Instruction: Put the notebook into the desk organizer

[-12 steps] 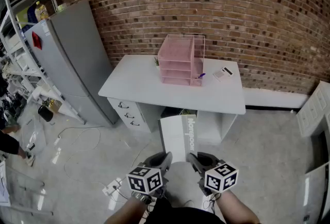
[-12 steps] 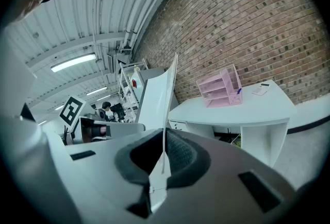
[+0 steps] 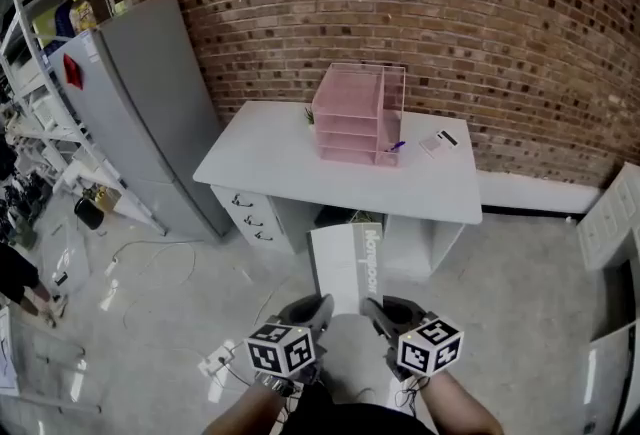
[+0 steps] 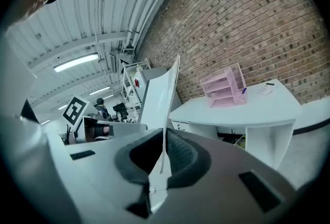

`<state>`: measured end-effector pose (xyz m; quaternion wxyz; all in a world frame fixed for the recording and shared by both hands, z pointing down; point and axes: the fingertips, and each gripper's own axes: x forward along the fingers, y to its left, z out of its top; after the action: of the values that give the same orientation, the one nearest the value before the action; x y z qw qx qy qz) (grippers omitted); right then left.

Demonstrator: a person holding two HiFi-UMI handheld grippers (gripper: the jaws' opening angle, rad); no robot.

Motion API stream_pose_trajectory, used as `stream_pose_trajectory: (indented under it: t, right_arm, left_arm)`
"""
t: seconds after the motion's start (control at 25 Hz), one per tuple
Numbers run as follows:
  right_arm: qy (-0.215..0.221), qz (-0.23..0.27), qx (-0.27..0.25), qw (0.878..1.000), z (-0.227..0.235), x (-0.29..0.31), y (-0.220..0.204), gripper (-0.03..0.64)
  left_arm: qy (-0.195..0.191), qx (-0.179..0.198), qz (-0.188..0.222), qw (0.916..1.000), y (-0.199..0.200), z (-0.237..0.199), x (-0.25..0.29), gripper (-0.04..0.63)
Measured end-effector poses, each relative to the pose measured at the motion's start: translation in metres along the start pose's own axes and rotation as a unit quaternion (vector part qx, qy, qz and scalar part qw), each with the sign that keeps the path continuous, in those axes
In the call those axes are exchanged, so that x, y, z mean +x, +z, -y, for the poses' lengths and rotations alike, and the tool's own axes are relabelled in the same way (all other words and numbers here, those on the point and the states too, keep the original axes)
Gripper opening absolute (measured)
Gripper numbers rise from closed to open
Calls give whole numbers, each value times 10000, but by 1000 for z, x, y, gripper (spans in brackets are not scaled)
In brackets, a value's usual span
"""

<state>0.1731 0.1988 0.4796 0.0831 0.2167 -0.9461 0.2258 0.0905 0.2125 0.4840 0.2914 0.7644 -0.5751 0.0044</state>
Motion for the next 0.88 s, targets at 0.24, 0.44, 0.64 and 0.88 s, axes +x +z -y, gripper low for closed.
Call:
stream_pose_trajectory:
  t: [0.24,0.44,0.64,0.88]
  right_arm:
    - [-31,-68,111,9999,0,22,-2,17]
    - [-97,-109,229,9996,0,49,-1,15]
    - [-187,-113,282,9994,0,83,4,14]
    - [-302,-100,318,9990,3,129,17,14]
  left_arm:
    - [-8,-76,-41,10000,3,-22,1,35]
    - [-57,-122,-121,9998,11,-47,3,35]
    - [-137,-134,-186,9996,24,-79,9,35]
    - [-243,-109,-213,9994,48,-121,19,35]
